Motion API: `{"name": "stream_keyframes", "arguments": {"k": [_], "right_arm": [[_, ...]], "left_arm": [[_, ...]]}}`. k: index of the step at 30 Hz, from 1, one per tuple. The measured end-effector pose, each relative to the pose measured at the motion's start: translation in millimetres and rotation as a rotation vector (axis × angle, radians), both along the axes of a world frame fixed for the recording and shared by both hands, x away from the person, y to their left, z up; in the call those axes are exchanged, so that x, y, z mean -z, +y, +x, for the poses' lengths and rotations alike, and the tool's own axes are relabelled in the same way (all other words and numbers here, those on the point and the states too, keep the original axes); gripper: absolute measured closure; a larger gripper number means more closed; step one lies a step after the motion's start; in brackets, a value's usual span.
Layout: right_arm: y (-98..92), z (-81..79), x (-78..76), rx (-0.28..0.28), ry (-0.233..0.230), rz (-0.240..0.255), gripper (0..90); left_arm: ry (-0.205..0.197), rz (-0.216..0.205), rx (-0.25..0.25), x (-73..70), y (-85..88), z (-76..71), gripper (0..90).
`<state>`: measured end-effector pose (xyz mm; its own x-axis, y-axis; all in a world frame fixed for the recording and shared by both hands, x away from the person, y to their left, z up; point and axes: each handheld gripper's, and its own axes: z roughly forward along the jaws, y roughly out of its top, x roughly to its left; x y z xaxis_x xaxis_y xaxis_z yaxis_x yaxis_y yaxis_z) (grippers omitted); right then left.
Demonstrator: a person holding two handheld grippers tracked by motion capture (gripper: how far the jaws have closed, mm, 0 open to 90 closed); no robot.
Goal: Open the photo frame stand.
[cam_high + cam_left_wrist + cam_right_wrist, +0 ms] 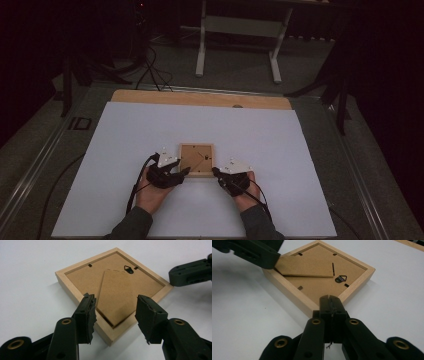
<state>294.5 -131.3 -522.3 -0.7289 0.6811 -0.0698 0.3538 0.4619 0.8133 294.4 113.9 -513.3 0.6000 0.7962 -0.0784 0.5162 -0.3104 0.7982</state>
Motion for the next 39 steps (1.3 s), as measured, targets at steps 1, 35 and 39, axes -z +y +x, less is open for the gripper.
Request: {"name": "stream_keyframes", "arguments": {"k": [1,35,39], "right_arm": [[0.0,0.0,0.1,0.0,0.0,0.001,89.5],[-1.0,-0.1,1.1,-0.005,-0.009,0.006,89.6],[-0.9,-0.4,1.2,-0.005,-0.01,0.004,89.6]], "left_arm": [[0.012,0.002,0.005,0.2,-1.9,2.5,49.8],[0.049,0.143,0.026,-22.7,-28.0,24.2,50.8],[0.053,0.13,0.027,-22.6,-26.4,24.7,50.6]]}}
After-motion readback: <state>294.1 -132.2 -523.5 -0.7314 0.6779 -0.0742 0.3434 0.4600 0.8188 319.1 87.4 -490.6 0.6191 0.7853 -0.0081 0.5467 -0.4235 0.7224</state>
